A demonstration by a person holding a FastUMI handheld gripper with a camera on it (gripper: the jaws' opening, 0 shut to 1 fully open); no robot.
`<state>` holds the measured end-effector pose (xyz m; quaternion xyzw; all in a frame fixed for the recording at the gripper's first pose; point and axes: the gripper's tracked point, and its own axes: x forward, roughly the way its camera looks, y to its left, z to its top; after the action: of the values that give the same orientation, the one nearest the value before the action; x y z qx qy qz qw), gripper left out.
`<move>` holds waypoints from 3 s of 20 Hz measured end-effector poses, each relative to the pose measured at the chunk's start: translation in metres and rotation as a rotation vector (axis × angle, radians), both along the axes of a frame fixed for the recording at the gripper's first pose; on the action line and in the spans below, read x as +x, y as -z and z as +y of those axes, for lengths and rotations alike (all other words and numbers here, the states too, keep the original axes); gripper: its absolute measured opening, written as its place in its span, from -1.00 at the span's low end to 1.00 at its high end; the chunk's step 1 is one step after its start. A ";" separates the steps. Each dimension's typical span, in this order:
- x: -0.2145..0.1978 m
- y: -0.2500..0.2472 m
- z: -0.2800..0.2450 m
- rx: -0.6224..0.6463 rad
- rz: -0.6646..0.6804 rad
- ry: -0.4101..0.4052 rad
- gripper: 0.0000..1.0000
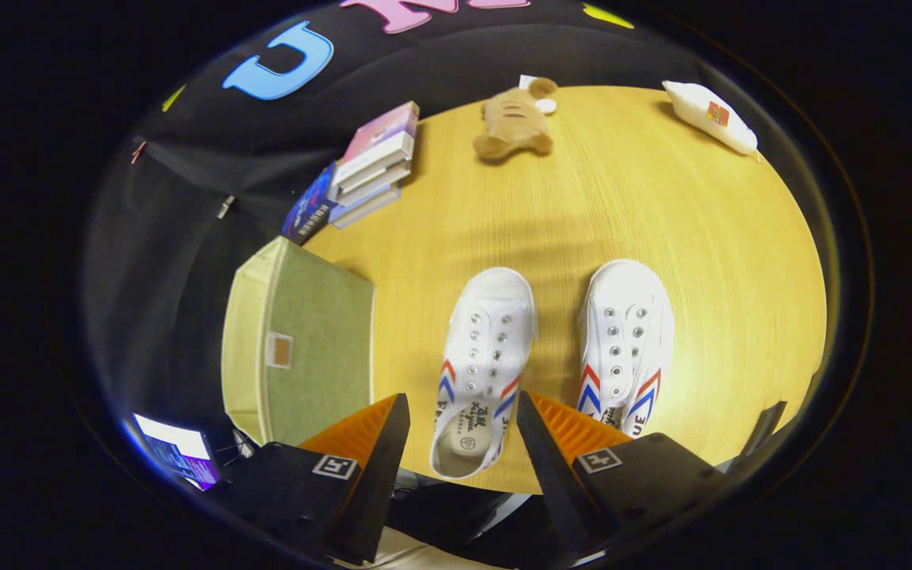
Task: Open the storage box then place both shoes into the box .Put the left shoe in first, then the right shoe, with the right side of both shoes facing outward in a uniform manner.
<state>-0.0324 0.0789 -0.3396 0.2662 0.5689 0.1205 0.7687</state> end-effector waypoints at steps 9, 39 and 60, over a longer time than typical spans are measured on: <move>0.012 0.075 0.007 -0.089 0.151 0.079 0.35; 0.067 -0.168 0.157 0.142 0.036 -0.058 -0.83; 0.066 -0.075 0.310 -0.023 0.215 -0.178 -0.82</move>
<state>0.0337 0.3890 -0.2642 0.2173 0.6708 0.1525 0.6925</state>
